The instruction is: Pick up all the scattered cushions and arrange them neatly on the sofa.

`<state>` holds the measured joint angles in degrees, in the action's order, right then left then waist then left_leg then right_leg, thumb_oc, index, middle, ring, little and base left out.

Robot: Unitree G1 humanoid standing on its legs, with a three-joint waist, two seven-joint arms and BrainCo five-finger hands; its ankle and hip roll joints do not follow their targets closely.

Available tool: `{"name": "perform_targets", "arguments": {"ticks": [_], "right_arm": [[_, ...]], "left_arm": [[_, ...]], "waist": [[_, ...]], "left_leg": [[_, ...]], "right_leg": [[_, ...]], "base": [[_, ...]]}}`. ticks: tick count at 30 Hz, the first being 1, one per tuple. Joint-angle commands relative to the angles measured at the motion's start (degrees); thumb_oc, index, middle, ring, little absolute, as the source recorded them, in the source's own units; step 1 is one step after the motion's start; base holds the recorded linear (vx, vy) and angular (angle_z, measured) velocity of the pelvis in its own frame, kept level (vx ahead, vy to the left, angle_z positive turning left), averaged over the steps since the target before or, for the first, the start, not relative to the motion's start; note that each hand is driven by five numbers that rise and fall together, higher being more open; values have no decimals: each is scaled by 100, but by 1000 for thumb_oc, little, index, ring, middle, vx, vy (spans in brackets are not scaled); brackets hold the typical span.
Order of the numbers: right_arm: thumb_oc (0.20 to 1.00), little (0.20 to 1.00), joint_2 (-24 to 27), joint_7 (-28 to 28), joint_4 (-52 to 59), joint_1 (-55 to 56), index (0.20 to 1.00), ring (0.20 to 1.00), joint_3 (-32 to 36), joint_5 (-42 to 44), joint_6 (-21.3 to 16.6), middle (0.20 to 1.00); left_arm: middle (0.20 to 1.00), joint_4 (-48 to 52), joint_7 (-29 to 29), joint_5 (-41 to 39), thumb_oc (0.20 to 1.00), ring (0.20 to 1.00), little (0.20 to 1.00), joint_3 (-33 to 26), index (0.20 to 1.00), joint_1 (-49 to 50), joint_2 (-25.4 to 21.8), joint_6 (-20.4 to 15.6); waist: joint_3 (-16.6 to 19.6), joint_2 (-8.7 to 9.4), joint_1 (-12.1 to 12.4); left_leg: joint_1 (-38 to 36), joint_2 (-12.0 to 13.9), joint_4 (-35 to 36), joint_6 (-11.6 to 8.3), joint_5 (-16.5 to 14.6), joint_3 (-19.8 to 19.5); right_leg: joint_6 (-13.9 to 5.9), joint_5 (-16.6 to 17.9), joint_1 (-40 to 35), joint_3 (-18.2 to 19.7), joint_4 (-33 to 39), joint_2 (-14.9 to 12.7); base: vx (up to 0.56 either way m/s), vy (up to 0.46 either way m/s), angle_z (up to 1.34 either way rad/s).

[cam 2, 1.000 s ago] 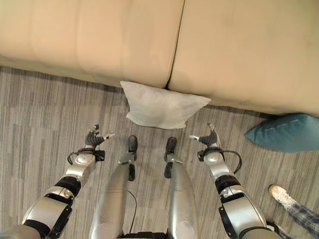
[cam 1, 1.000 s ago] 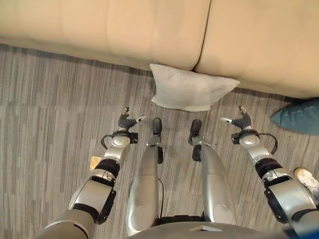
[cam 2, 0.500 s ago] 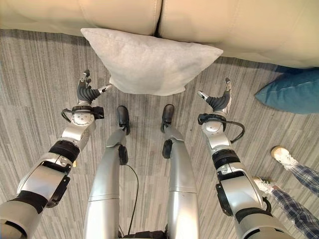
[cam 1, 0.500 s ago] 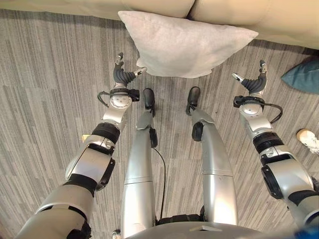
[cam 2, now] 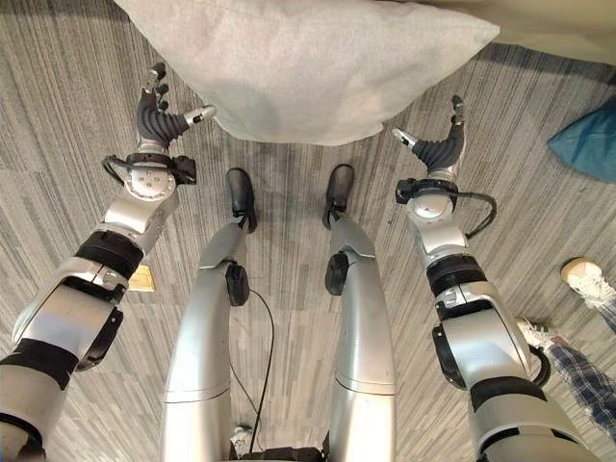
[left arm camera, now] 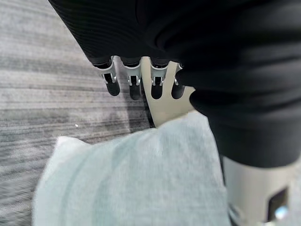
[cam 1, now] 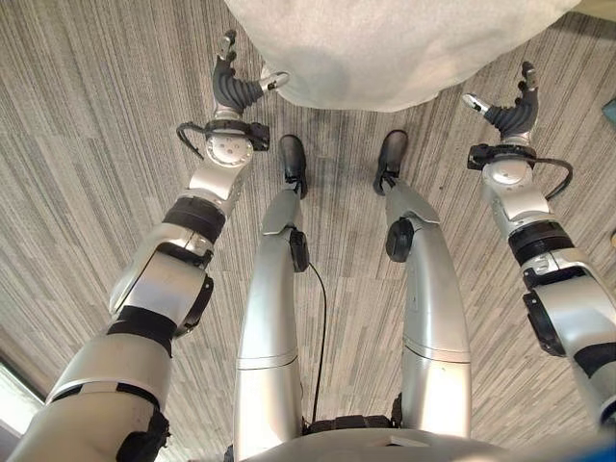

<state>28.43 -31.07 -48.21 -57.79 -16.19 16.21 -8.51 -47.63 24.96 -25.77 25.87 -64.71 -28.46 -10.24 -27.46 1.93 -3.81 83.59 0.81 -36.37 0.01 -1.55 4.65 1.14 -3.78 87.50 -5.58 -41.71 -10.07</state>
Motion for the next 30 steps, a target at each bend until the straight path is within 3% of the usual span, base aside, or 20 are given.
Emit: {"name": "perform_targets", "arguments": {"ticks": [1,15,19,24,25,26,27,30], "right_arm": [[1000,1000,98,53,222,382,1000,1000,-289,76,-190,1000],[1000,1000,-156,323,-6,-866,1000,1000,-1094,155,-195,1000],[1000,1000,-455,358,-63,-1306,1000,1000,-1355,214,-160,1000],[1000,1000,-1023,232,428,-1537,1000,1000,-1264,558,-392,1000],[253,253,-1121,199,635,-1584,253,253,-1226,590,-464,253],[200,200,-1122,195,646,-1573,200,200,-1223,586,-459,200],[200,200,-1159,165,861,-1544,200,200,-1163,551,-508,200],[200,200,-1184,104,1428,-1383,200,200,-1007,361,-587,200]], "left_arm": [[1000,107,54,-47,1000,1000,1000,-142,1000,443,-85,-130],[1000,2,74,-154,1000,1000,1000,410,1000,-622,83,-166],[1000,-59,83,-470,1000,1000,1000,451,1000,-865,377,-215],[1000,356,-5,-1414,1000,1000,1000,307,1000,-884,989,-443],[862,549,-118,-1672,862,862,862,312,862,-891,1070,-503],[539,554,-122,-1680,539,539,539,315,539,-883,1066,-503],[200,749,-156,-1801,200,200,200,286,200,-836,1131,-536],[200,1279,-209,-1929,200,200,200,105,200,-601,1243,-697]], "waist": [[462,-307,-194],[480,-335,-143],[473,-358,-88],[708,-372,-64],[801,-385,-74],[809,-382,-75],[927,-383,-77],[1074,-410,-92]], "left_leg": [[-113,2,100,33,-273,-127],[439,-26,-263,46,-295,-188],[495,2,-378,51,-294,-214],[473,-10,-335,46,-282,-212],[449,-8,-247,43,-272,-203],[447,-9,-239,43,-268,-202],[411,-20,-128,38,-259,-200],[36,16,230,12,-208,-216]], "right_leg": [[-700,-18,-222,241,19,134],[-715,9,239,260,-222,209],[-713,40,244,232,-267,263],[-683,20,243,209,-249,323],[-683,21,241,197,-202,333],[-683,24,241,198,-196,332],[-676,21,239,200,-136,362],[-678,13,-102,131,102,419]], "base": [[29,-30,-2],[0,0,0],[1,-8,-1],[3,-32,-3],[-6,-39,0],[-8,-44,3],[-25,-44,5],[-36,-52,-2]]}}
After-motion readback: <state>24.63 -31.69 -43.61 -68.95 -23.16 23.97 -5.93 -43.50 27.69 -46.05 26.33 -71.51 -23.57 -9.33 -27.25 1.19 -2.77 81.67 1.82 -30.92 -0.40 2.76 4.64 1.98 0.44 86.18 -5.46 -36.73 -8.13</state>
